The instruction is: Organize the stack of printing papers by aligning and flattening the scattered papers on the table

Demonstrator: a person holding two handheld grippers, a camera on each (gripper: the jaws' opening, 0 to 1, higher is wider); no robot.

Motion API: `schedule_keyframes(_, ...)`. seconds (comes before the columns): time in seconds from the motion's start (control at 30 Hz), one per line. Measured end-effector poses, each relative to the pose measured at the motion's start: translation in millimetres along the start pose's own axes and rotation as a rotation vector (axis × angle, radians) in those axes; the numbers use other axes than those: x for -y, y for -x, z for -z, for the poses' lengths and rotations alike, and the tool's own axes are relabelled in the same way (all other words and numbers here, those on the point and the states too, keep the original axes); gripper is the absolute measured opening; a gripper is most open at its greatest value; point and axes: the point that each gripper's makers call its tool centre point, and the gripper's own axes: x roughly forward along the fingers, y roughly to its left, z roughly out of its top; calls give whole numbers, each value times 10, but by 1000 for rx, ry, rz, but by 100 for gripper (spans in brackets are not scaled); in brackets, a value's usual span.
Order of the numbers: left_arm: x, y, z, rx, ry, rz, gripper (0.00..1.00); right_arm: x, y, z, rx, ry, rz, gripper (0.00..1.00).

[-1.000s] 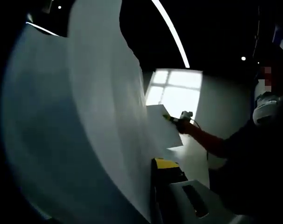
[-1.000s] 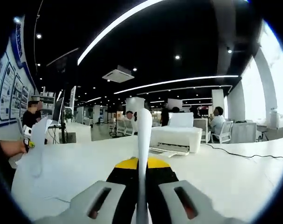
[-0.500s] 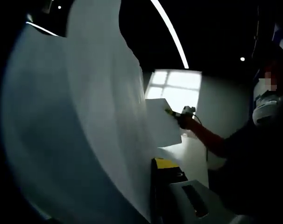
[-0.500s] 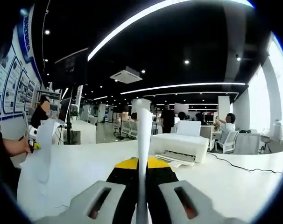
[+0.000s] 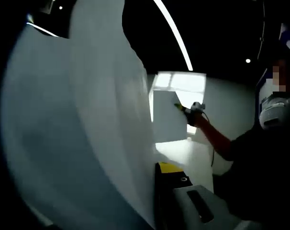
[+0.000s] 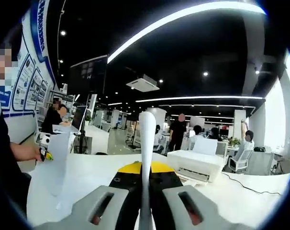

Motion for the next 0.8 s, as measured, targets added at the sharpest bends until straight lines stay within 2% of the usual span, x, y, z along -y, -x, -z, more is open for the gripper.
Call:
schedule_keyframes(0.33,10,3,3,-1,-1,6,6,-209,-27,-208,4,19,-44,0)
schedule_keyframes(0.5,35,-7,8,0,-5,9,6,-414,-54,-324,21,34,-82,0)
schedule_keyframes(0.67,40,-10,9,-1,-7,8,6,-680,-89,-360,30,15,-144,0)
schedule_keyframes(0.8,44,-13,9,-2,-8,8,6,-898,-138,-365,24,35,-196,0)
